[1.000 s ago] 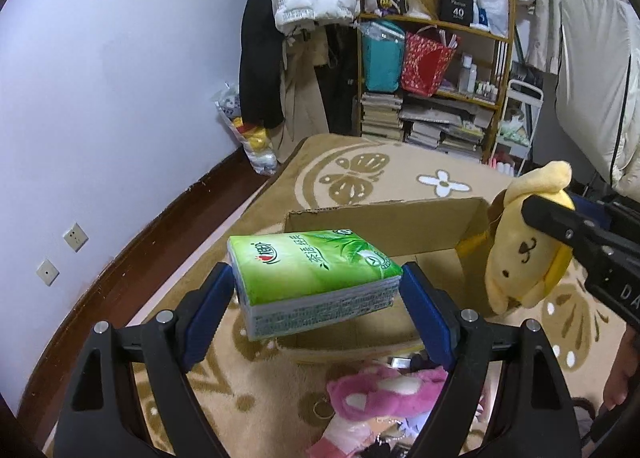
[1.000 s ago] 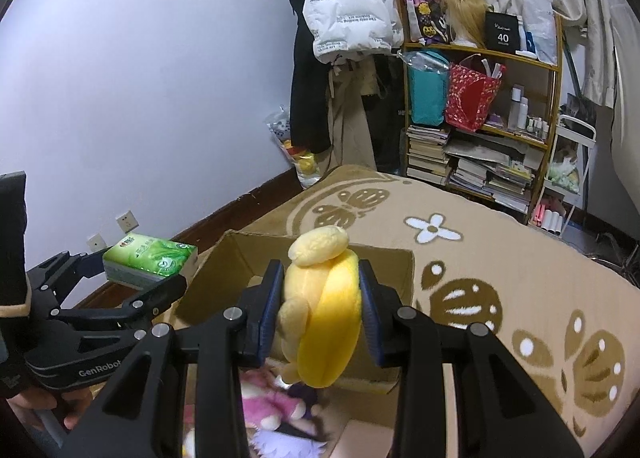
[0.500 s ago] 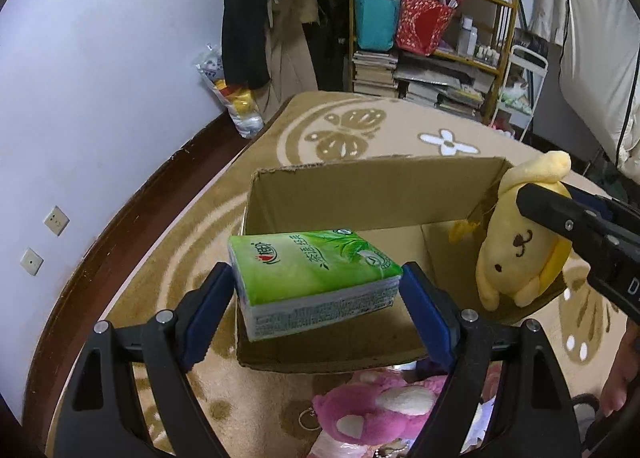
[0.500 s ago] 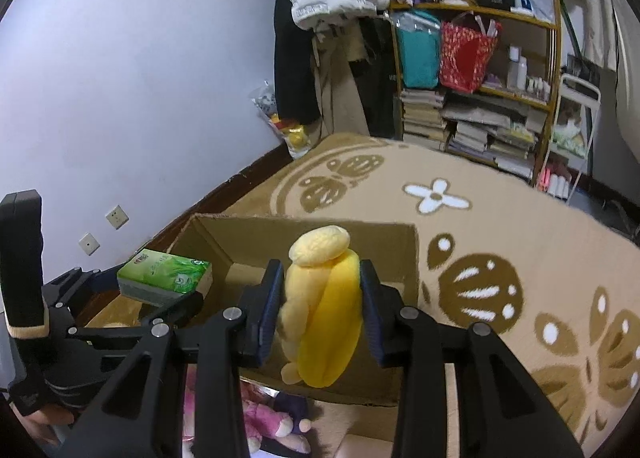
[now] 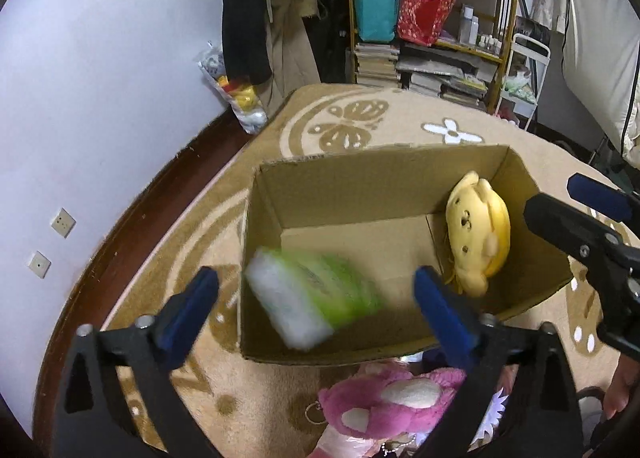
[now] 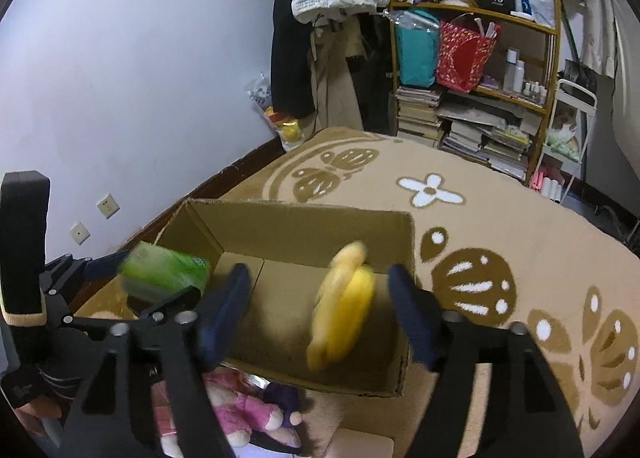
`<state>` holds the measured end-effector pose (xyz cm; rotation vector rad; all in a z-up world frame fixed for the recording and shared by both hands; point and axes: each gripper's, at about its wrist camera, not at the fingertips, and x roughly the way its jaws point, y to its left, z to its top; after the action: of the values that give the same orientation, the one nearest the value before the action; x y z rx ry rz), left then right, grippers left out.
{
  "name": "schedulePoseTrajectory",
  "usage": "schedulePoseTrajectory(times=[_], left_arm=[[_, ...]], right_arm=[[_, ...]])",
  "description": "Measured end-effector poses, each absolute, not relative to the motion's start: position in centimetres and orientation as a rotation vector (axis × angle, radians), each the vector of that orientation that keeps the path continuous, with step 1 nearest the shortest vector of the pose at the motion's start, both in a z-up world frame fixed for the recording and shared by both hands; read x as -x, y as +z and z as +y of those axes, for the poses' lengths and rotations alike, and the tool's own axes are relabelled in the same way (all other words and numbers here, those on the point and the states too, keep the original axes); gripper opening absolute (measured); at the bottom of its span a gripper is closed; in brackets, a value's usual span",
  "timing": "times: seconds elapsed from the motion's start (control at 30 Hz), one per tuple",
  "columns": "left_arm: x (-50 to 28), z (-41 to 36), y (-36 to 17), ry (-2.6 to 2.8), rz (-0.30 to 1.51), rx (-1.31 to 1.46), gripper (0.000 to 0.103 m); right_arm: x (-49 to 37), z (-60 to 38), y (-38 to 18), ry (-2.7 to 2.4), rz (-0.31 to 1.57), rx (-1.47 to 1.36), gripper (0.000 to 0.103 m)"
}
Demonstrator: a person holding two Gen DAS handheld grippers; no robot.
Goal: Organize soft objects
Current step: 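Open both tools to drop the tissue pack and yellow plush into the box, then grasp the pink-and-white roll cushion with the right tool while the left tool grasps the white fluffy plush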
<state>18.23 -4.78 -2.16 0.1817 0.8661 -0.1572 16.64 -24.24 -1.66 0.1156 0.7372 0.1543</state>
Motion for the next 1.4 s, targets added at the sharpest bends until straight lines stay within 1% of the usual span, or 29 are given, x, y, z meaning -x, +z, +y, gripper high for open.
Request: schedulePoseTrajectory(times=[0.1, 0.17, 0.33, 0.4, 0.43, 0.47, 0.93, 1.17, 1.4], left_arm=[[-17.8, -4.6, -1.3, -0.159, 0.847, -0.185, 0.102], [-17.6, -4.5, -0.9, -0.152, 0.844, -0.187, 0.102], [-16.7, -3.8, 0.3, -0.142, 0.827, -0.186, 0.102], [-16.2, -3.6, 0.8, -0.138, 0.815, -0.195, 0.102], [-15.9, -3.5, 1.0, -0.135, 0.809, -0.201, 0.102], [-15.4, -3.5, 1.4, -0.134, 0.802, -0.207, 0.102], [-9.4, -2.8, 1.9, -0.13, 0.801, -0.18, 0.103], [-6.7, -2.5, 0.1, -0.145, 0.853, -0.189, 0.103], [-5.1, -2.3, -1.3, -0.151, 0.899, -0.173, 0.103]], right_arm=[[-16.3, -24.1, -1.0, 0.171, 0.731, -0.114, 0.085], [-16.1, -23.9, -0.6, 0.168, 0.727, -0.099, 0.092], [-15.2, -23.8, 0.4, 0.168, 0.712, -0.096, 0.095], [-14.9, -23.9, 0.7, 0.167, 0.712, -0.09, 0.098], [-14.7, -23.9, 0.9, 0.161, 0.71, -0.083, 0.102], [-14.5, -24.0, 1.0, 0.156, 0.707, -0.081, 0.103], [-10.7, -25.5, 2.2, 0.141, 0.707, -0.082, 0.103], [-8.8, -26.0, 1.4, 0.136, 0.733, -0.112, 0.103], [-7.3, -25.1, -0.4, 0.153, 0.777, -0.094, 0.103]])
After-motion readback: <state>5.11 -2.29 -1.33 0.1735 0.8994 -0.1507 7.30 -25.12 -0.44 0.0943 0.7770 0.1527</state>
